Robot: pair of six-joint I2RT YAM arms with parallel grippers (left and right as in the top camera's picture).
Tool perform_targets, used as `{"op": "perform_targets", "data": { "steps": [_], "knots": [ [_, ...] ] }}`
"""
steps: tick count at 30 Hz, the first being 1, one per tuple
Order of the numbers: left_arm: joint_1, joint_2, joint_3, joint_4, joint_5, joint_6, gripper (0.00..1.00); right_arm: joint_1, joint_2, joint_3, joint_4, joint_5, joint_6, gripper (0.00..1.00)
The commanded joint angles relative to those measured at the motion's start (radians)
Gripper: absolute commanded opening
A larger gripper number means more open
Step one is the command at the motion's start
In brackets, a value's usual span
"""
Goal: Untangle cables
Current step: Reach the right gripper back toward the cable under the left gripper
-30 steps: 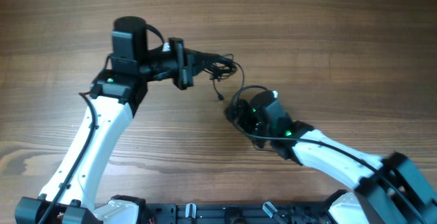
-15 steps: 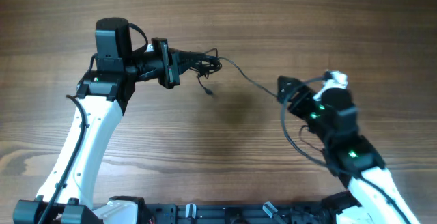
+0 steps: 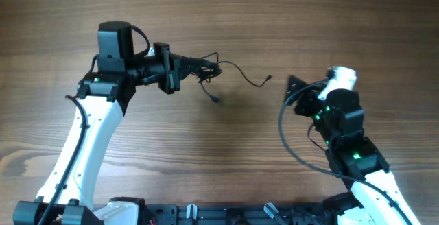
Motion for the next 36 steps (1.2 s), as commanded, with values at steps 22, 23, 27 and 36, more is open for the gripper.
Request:
{"op": "perform_targets", "data": {
  "steps": [22, 23, 27, 36],
  "knots": [
    [-0.100, -0.009, 0.015, -0.121, -0.003, -0.350, 0.04, 0.423, 0.495, 0.006, 0.517, -0.162, -0.052, 0.72],
    [-0.100, -0.009, 0.015, -0.121, -0.003, -0.350, 0.04, 0.423, 0.507, 0.006, 0.533, -0.159, -0.052, 0.72],
    [-0.100, -0.009, 0.015, -0.121, -0.004, -0.350, 0.04, 0.423, 0.529, 0.006, 0.561, -0.108, -0.052, 0.73],
    [-0.100, -0.009, 0.015, -0.121, -0.003, -0.350, 0.04, 0.424, 0.530, 0.006, 0.579, -0.088, -0.013, 0.29]
  ]
}}
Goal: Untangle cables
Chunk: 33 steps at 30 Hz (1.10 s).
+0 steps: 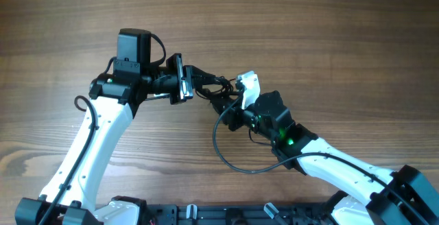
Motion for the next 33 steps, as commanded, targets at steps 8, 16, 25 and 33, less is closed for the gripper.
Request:
{"op": "perform_targets", "data": {
  "steps": [8, 16, 25, 33],
  "knots": [
    [-0.003, -0.009, 0.015, 0.004, 0.039, -0.018, 0.04, 0.003, 0.027, 0.005, 0.012, -0.004, 0.076, 0.24],
    [0.011, -0.009, 0.015, 0.020, 0.006, -0.017, 0.04, 0.003, 0.036, 0.005, -0.058, -0.109, 0.078, 0.04],
    [0.130, -0.009, 0.015, 0.023, -0.129, 0.108, 0.04, 0.002, -0.044, 0.005, -0.272, -0.342, 0.100, 0.04],
    [0.157, -0.009, 0.015, -0.010, -0.143, 0.392, 0.04, -0.003, -0.212, 0.005, -0.305, -0.303, 0.093, 0.04]
  ]
}}
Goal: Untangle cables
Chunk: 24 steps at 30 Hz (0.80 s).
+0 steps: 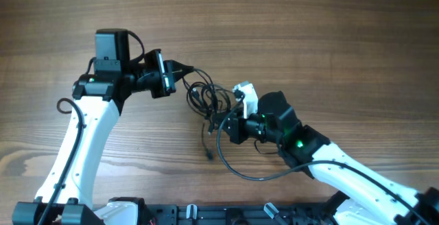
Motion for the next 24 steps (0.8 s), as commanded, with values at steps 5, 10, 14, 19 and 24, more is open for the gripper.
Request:
{"op": "perform_targets", "data": {
  "steps": [5, 10, 14, 19, 24],
  "knots": [
    [-0.016, -0.010, 0.020, 0.021, -0.047, 0.525, 0.41, 0.001, -0.084, -0.025, -0.002, 0.023, 0.004, 0.04],
    [-0.080, -0.010, 0.020, 0.017, -0.039, 1.045, 0.79, 0.001, -0.083, -0.025, -0.005, 0.024, 0.003, 0.04],
    [-0.108, -0.010, 0.020, -0.063, -0.043, 1.328, 0.86, 0.001, -0.083, -0.025, -0.008, 0.023, 0.000, 0.04],
    [-0.123, -0.010, 0.020, -0.215, -0.343, 1.438, 0.93, 0.001, -0.083, -0.025, -0.008, 0.019, -0.027, 0.04],
    [-0.125, -0.010, 0.020, -0.284, -0.431, 1.439, 0.91, 0.001, -0.083, -0.025, -0.005, 0.019, -0.051, 0.04]
  ]
}}
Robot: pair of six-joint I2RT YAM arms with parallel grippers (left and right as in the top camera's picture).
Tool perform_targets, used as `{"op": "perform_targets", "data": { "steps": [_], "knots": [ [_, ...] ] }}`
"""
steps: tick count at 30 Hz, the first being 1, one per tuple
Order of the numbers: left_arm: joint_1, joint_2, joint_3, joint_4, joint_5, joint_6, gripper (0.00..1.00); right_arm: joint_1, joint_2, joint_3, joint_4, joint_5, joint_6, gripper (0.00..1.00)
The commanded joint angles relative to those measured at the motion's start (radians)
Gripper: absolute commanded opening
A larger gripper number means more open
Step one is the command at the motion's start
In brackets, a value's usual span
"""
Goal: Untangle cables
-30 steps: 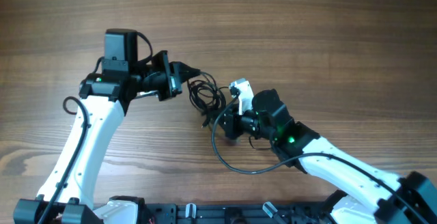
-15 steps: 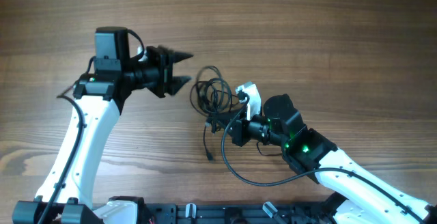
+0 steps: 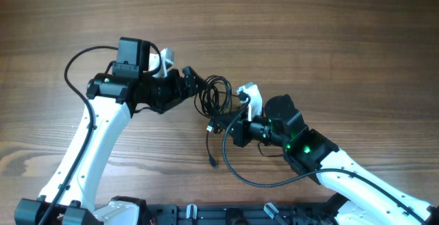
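Observation:
A thin black cable (image 3: 216, 93) lies in tangled loops at the middle of the wooden table. My left gripper (image 3: 191, 79) reaches in from the left, and its fingers look shut on the loops' left side. From the right, my right gripper (image 3: 218, 123) sits just below the loops, apparently shut on a strand. One loose cable end (image 3: 212, 160) trails from there toward the front edge. The fingertips themselves are small and dark against the cable.
The right arm's own thick black lead (image 3: 230, 170) loops over the table beneath its wrist. A black rail (image 3: 206, 215) runs along the front edge. Bare wooden table (image 3: 329, 33) stretches across the back and right.
My left gripper has shifted right and turned, now closer to the loops. The loops are bunched tighter between the two grippers. The right gripper has barely moved, and the loose end trails slightly further forward.
At first my left gripper held the bundle at centre-left with ends trailing right, the right arm far off. Then the right gripper was at the bundle beside the left. Then the grippers stood apart with loops spread between them, and now the left has closed in.

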Motion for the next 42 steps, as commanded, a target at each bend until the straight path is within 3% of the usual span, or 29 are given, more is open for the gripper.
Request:
{"op": "perform_targets", "data": {
  "steps": [1, 8, 20, 26, 31, 33, 35, 38, 39, 42],
  "knots": [
    [-0.006, -0.009, 0.012, -0.024, -0.135, 0.081, 0.91, 0.001, -0.014, -0.008, 0.011, 0.005, -0.032, 0.04],
    [-0.060, -0.009, 0.012, -0.024, -0.135, 0.081, 0.97, 0.001, -0.014, -0.008, 0.039, -0.051, -0.033, 0.04],
    [-0.148, -0.009, 0.004, -0.015, -0.166, 0.081, 0.96, 0.001, -0.014, -0.008, 0.095, -0.113, -0.032, 0.04],
    [-0.152, -0.009, -0.082, 0.077, -0.169, 0.069, 0.96, 0.001, -0.014, -0.008, 0.111, -0.146, -0.031, 0.04],
    [-0.153, -0.009, -0.159, 0.200, -0.169, -0.010, 0.95, 0.001, -0.014, -0.008, 0.116, -0.153, -0.029, 0.04],
    [-0.153, -0.005, -0.202, 0.245, -0.168, -0.044, 0.87, 0.001, -0.014, -0.008, 0.122, -0.153, -0.022, 0.04],
    [-0.153, 0.002, -0.224, 0.260, -0.168, -0.052, 0.65, 0.001, -0.014, -0.008, 0.124, -0.153, -0.022, 0.04],
    [-0.152, 0.026, -0.253, 0.280, -0.168, -0.063, 0.14, 0.001, -0.013, -0.008, 0.122, -0.151, -0.023, 0.04],
    [-0.152, 0.037, -0.256, 0.282, -0.169, -0.076, 0.04, 0.000, -0.014, -0.008, 0.122, -0.151, -0.023, 0.04],
    [-0.152, 0.063, -0.256, 0.298, -0.170, -0.101, 0.04, -0.008, -0.014, -0.008, 0.115, -0.149, -0.019, 0.04]
  ]
}}
